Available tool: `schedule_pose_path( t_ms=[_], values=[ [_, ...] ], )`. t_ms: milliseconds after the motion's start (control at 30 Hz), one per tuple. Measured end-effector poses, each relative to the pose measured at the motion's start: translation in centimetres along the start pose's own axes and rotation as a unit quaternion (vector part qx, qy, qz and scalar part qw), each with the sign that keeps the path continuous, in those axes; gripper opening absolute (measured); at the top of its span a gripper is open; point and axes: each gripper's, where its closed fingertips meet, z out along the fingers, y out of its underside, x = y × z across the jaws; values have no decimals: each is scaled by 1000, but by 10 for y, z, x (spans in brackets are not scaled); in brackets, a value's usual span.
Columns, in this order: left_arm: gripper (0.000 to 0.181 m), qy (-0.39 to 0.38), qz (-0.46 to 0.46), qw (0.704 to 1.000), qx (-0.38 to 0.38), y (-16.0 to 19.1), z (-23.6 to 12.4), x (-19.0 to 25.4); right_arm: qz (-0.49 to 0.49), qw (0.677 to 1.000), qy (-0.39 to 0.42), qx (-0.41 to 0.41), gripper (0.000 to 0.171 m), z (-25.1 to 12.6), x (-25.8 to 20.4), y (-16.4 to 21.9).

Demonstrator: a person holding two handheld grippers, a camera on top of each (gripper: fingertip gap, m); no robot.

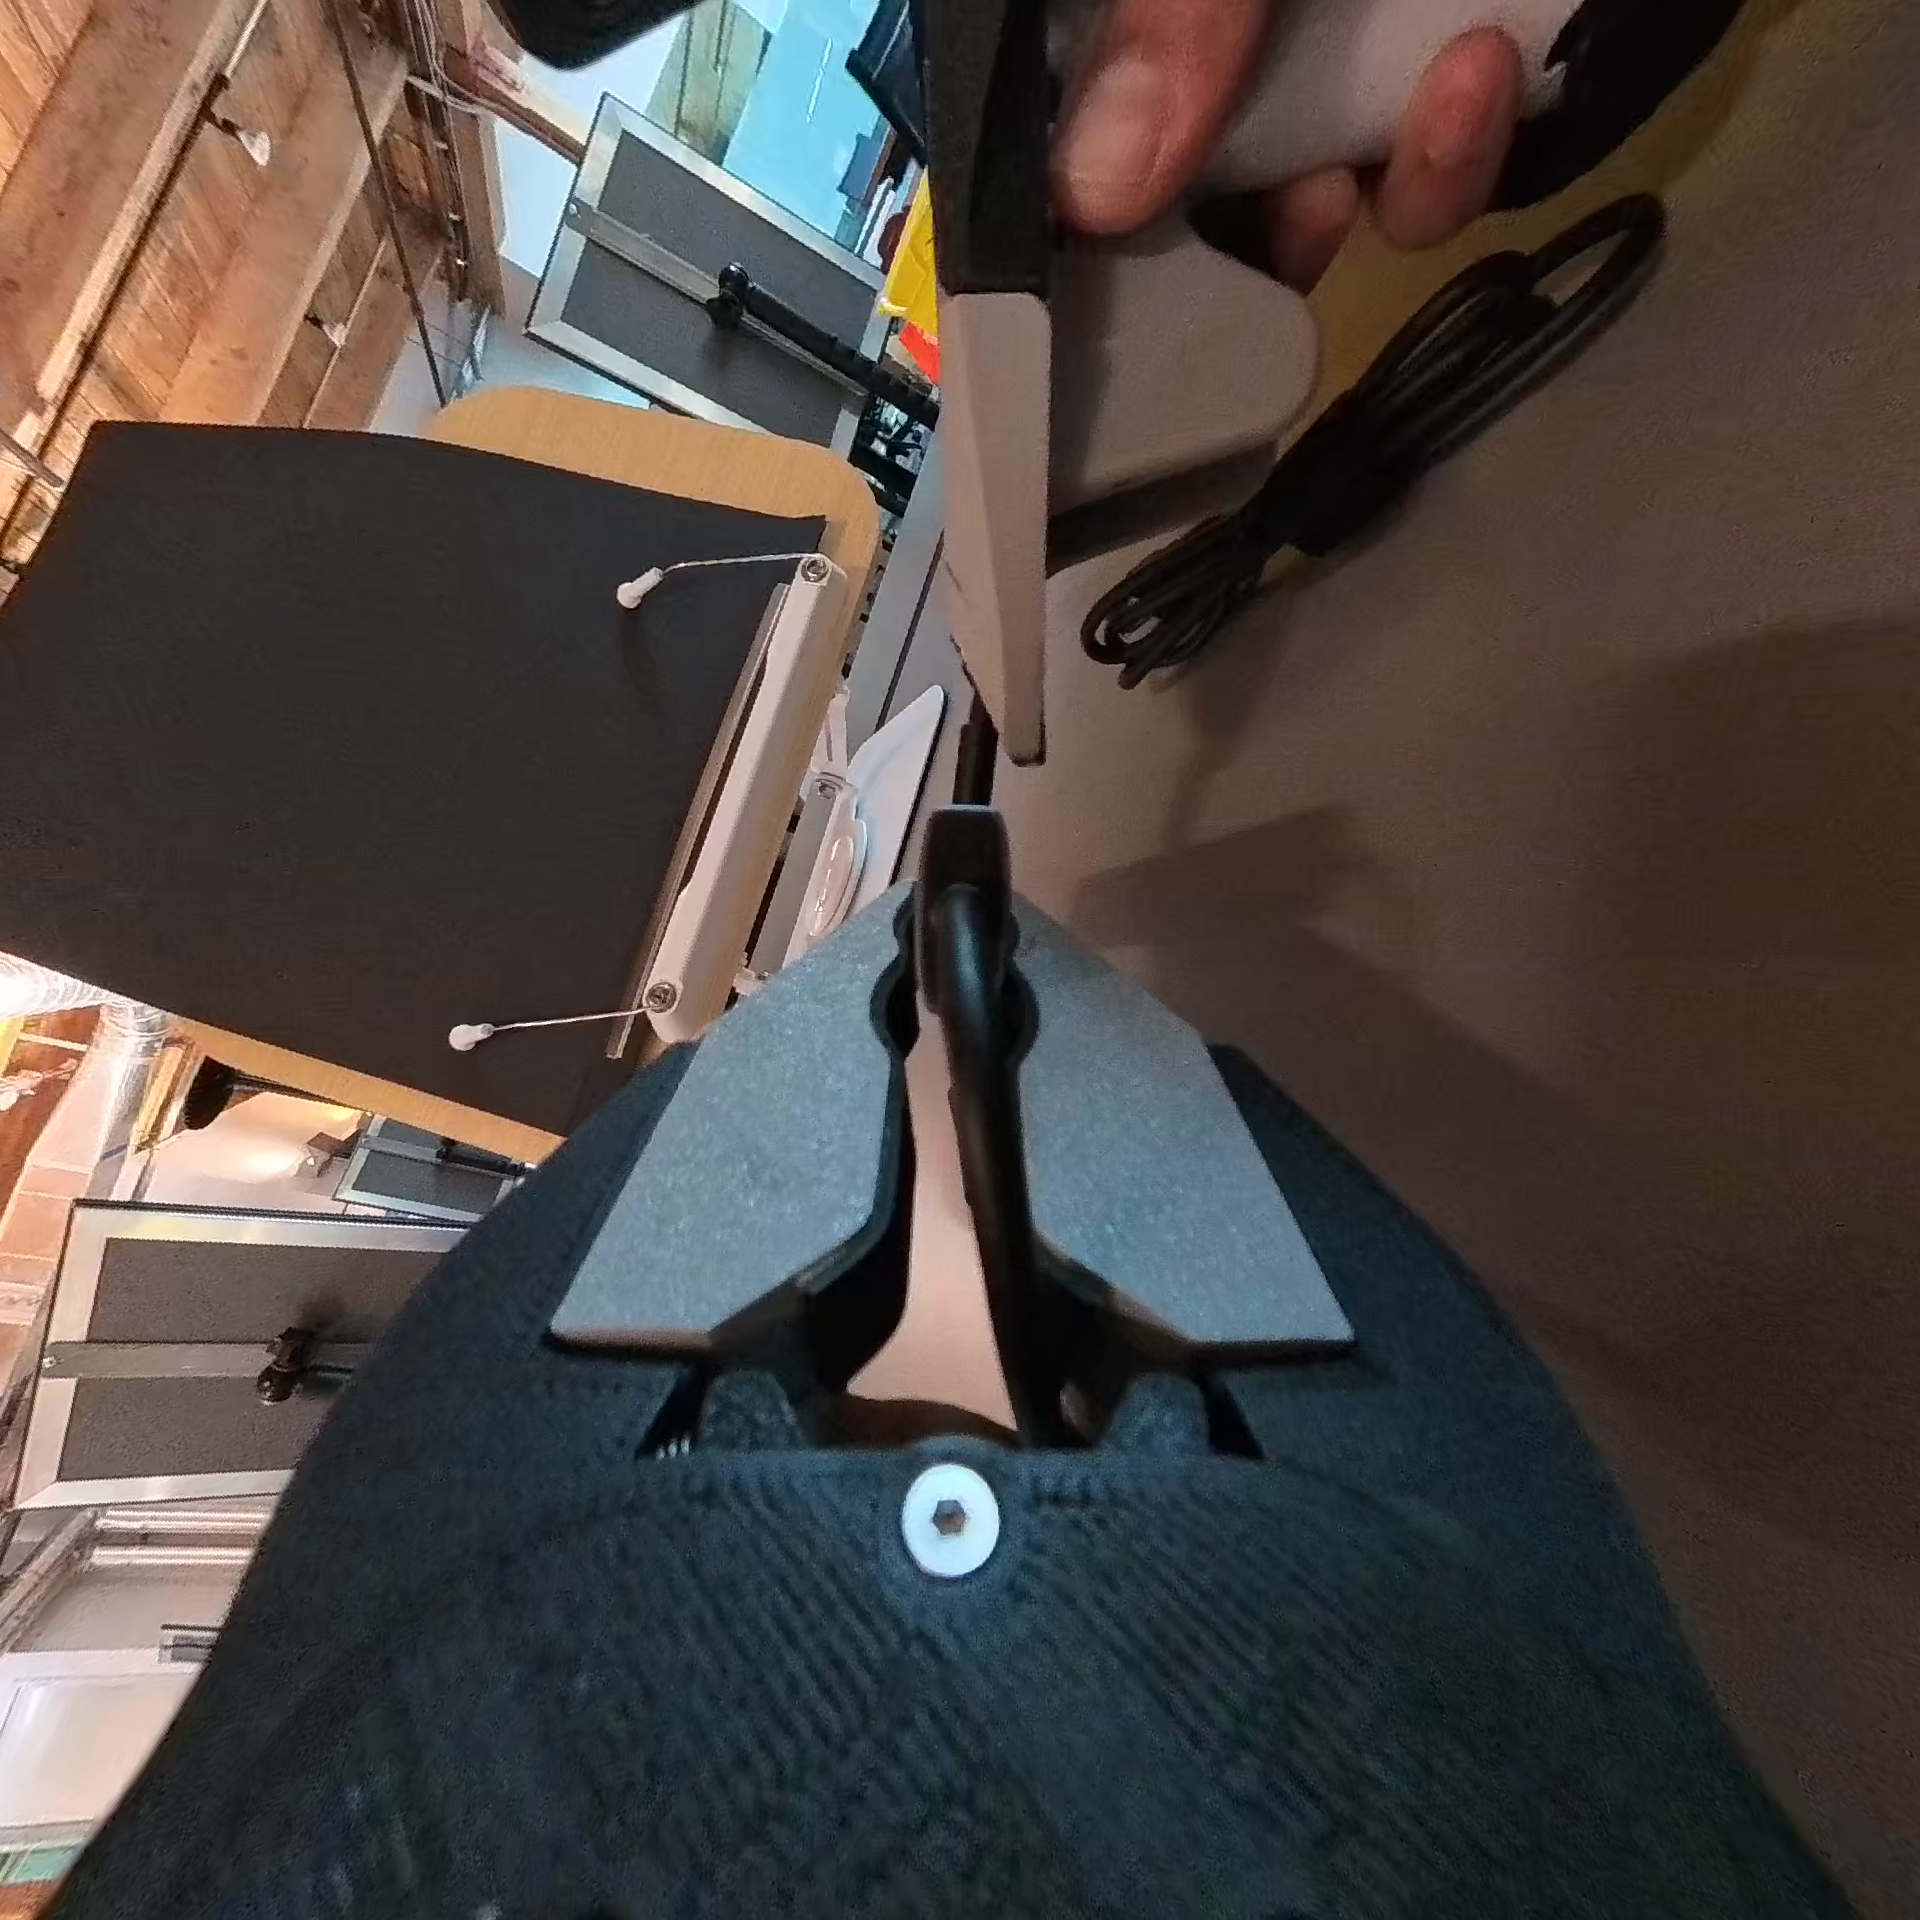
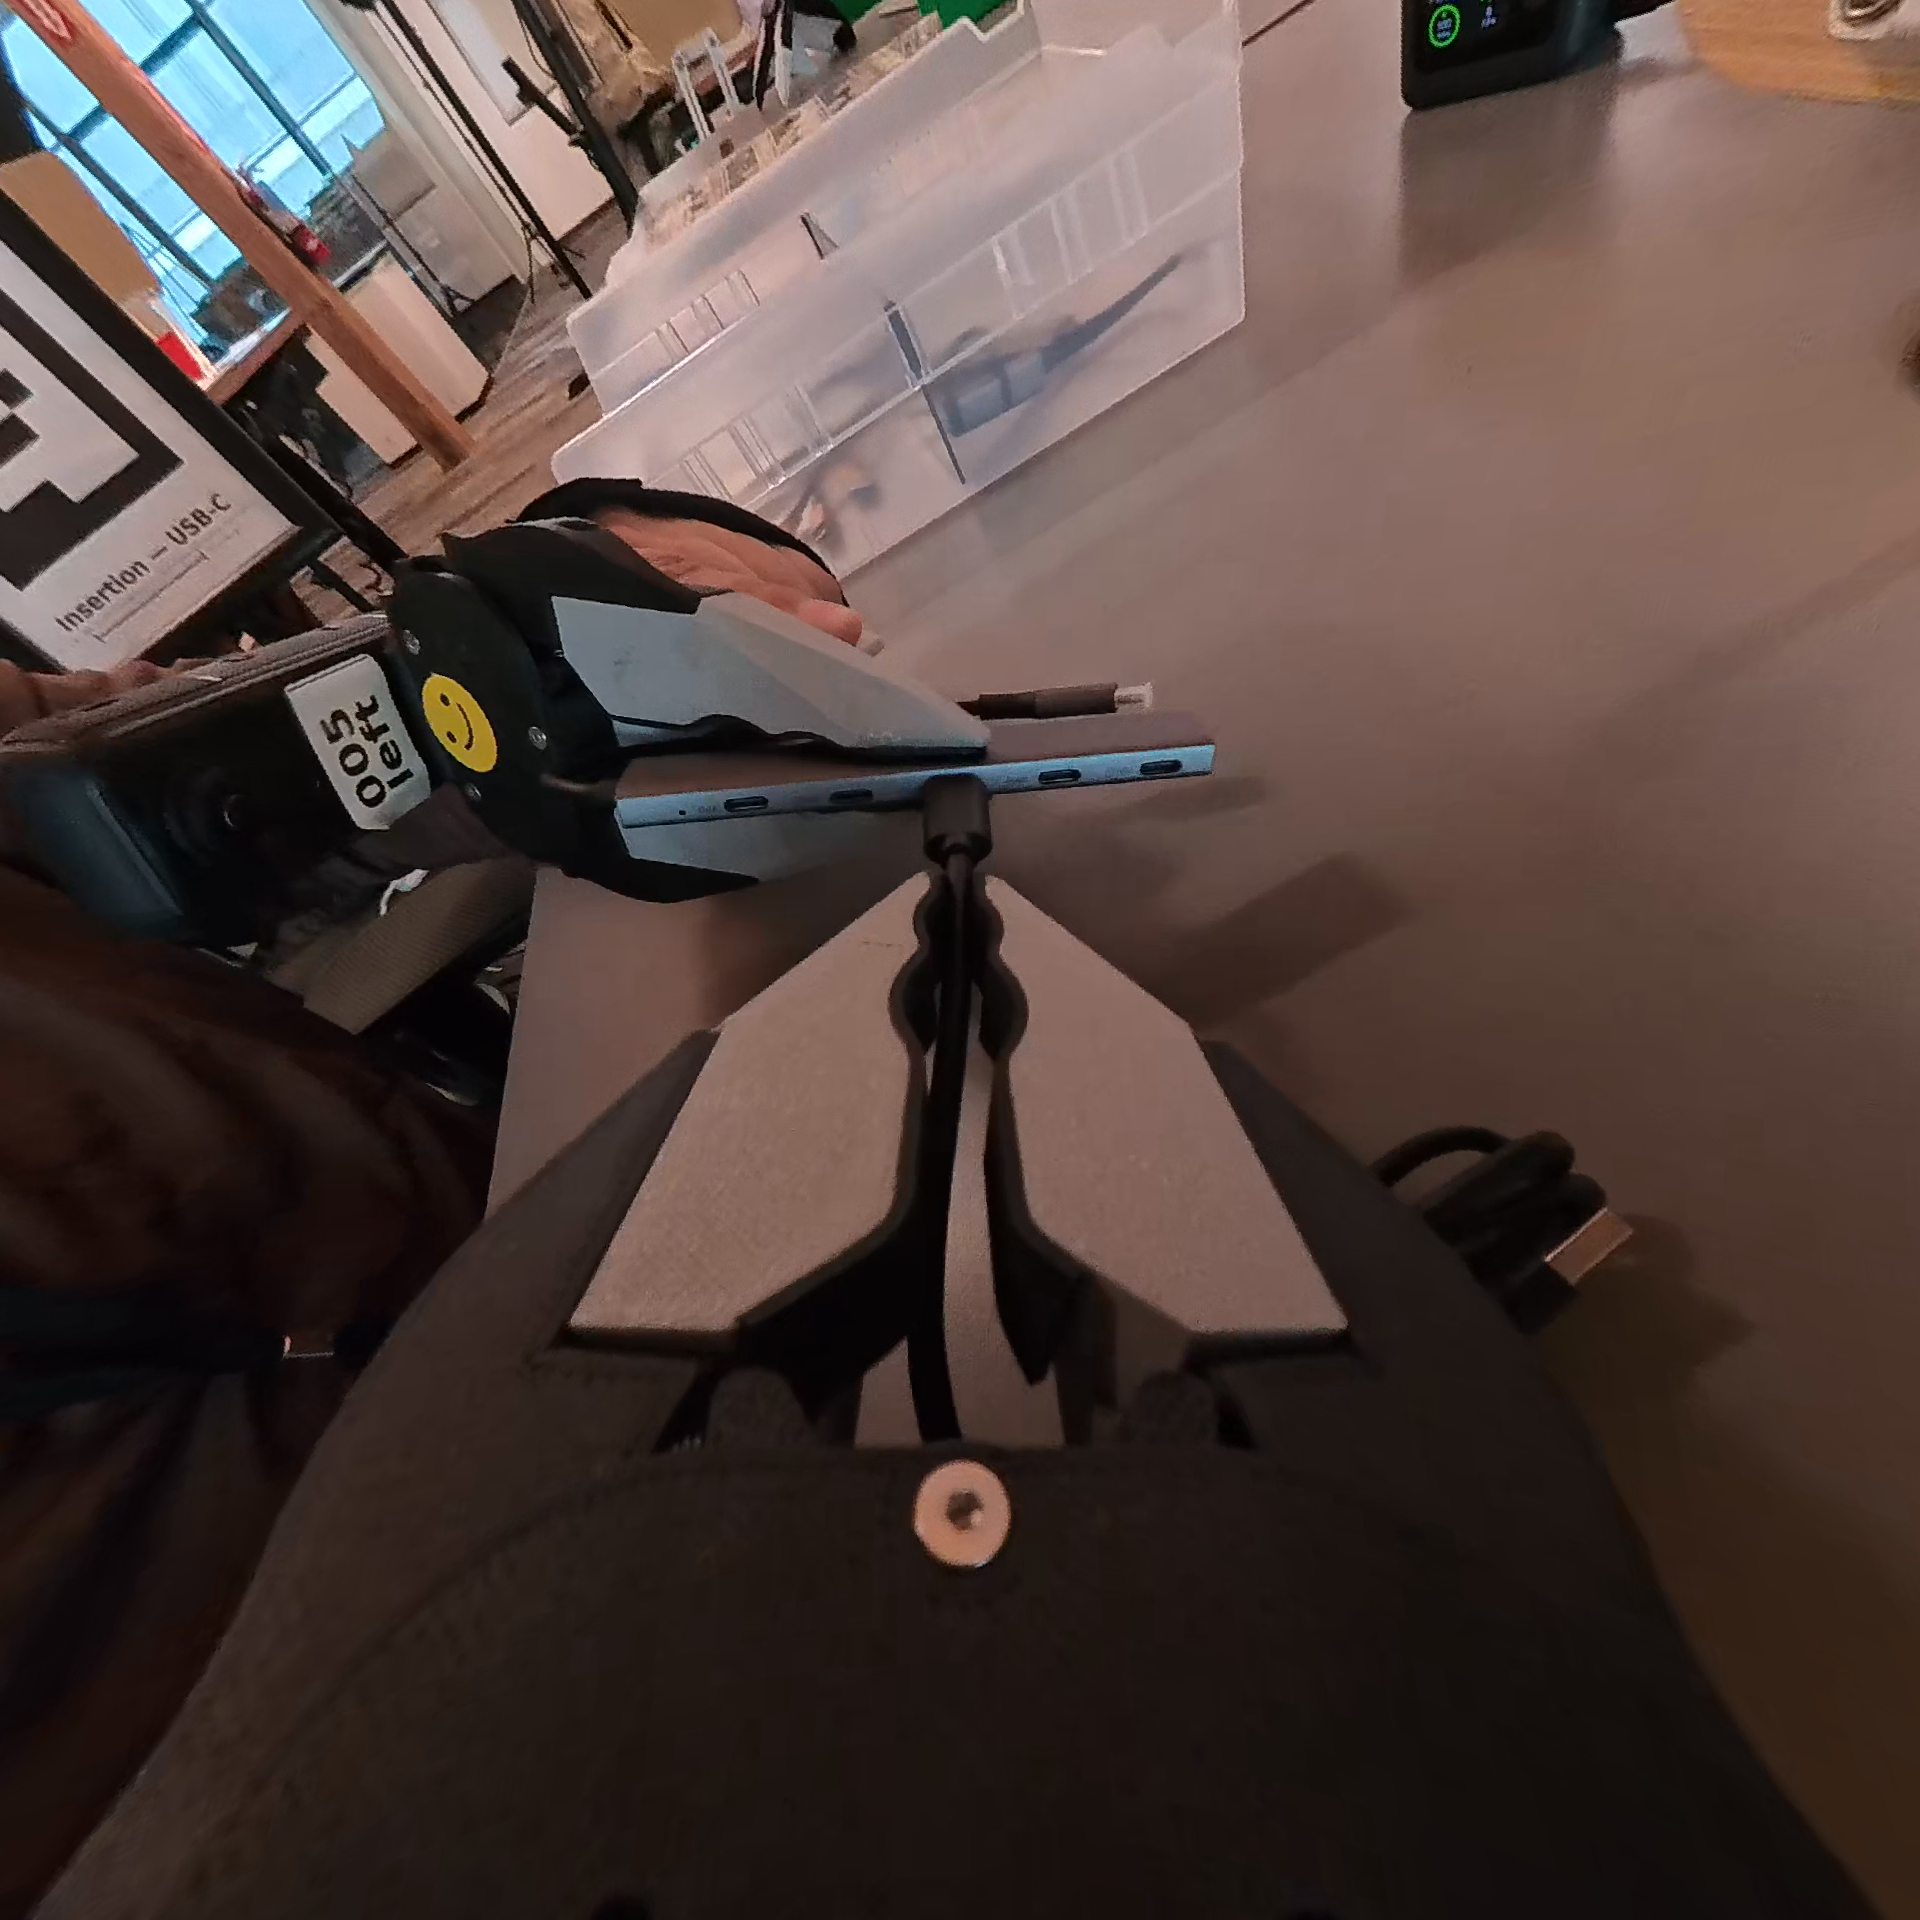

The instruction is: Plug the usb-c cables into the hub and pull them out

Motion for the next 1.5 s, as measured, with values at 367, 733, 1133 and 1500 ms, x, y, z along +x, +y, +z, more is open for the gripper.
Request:
schedule_pose_path(
  t_ms=[367, 733, 1133, 1500],
  values=[
    [6, -3, -1, 1000, 0, -3, -3, -1, -5, 1000, -1, -10, 0, 3, 1, 4],
    [11, 14, -33, 996, 79, -24, -8, -7, -29, 1000, -4, 4, 0, -6, -3, -7],
    [8, 62, -93, 981, 157, -30, -24, -11, -18, 995, -94, 21, 2, -13, -25, -11],
    [13, 80, -99, 982, 140, -25, -19, 0, -9, 998, -65, 3, 3, -12, -16, -6]
  ],
)
